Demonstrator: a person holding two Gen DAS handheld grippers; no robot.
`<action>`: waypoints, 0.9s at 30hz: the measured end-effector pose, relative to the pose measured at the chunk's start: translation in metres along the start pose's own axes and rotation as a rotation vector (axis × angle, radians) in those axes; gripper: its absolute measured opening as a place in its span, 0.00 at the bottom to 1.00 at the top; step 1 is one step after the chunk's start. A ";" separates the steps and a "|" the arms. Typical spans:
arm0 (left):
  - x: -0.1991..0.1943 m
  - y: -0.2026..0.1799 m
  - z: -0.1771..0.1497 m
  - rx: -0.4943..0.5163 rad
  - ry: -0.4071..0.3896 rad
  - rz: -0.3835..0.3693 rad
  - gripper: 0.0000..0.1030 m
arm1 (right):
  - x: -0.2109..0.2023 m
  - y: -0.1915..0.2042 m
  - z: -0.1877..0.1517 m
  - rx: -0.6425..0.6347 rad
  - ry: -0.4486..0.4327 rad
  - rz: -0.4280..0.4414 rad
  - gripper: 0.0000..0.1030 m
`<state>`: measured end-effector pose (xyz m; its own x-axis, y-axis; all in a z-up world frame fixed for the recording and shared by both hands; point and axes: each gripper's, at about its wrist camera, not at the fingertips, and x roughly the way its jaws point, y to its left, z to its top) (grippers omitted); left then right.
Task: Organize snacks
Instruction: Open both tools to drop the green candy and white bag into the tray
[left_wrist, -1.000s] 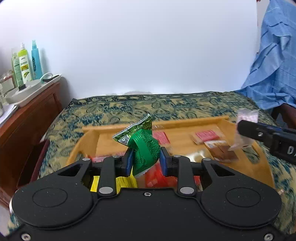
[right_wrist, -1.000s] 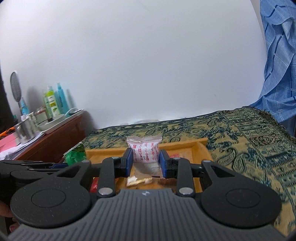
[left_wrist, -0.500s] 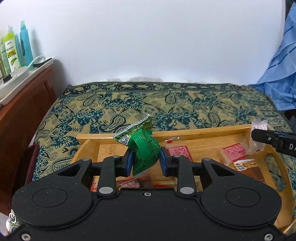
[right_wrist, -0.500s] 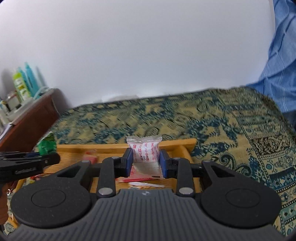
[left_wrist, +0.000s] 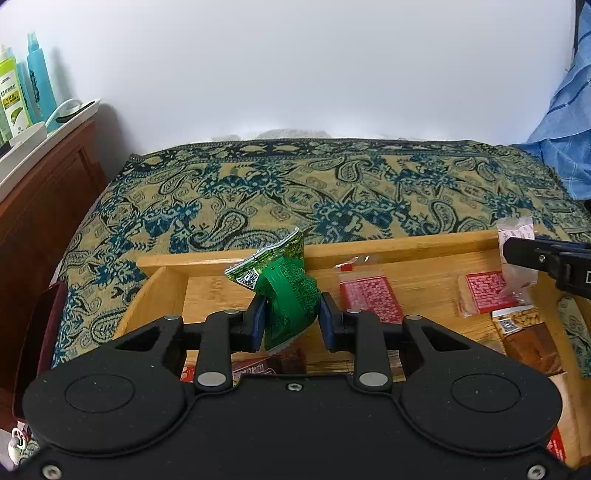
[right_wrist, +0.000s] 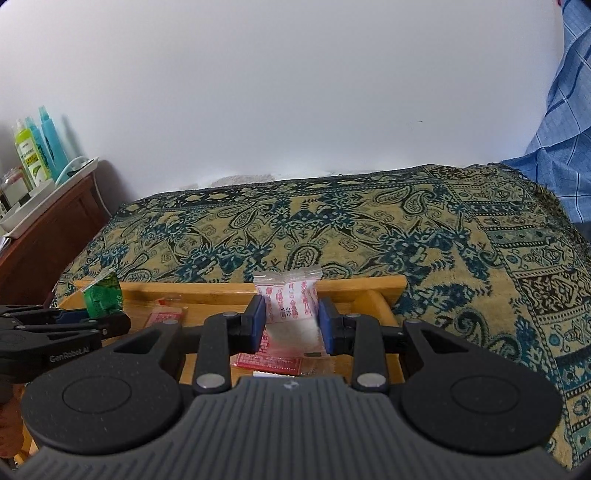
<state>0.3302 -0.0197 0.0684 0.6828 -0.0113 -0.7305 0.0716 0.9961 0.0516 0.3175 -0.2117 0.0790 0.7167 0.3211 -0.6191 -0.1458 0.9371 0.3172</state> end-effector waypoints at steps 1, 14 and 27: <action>0.001 0.000 -0.001 0.000 0.001 0.000 0.27 | 0.001 0.001 0.000 -0.002 0.002 0.001 0.35; 0.005 -0.003 -0.005 0.015 0.014 0.013 0.32 | 0.002 0.011 -0.005 -0.032 0.010 0.002 0.40; -0.039 -0.006 -0.003 0.018 -0.030 0.034 0.53 | -0.033 0.022 -0.002 -0.057 -0.037 0.008 0.54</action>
<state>0.3007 -0.0253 0.0944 0.7067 0.0197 -0.7072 0.0610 0.9942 0.0886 0.2895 -0.2009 0.1049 0.7397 0.3246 -0.5895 -0.1897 0.9410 0.2801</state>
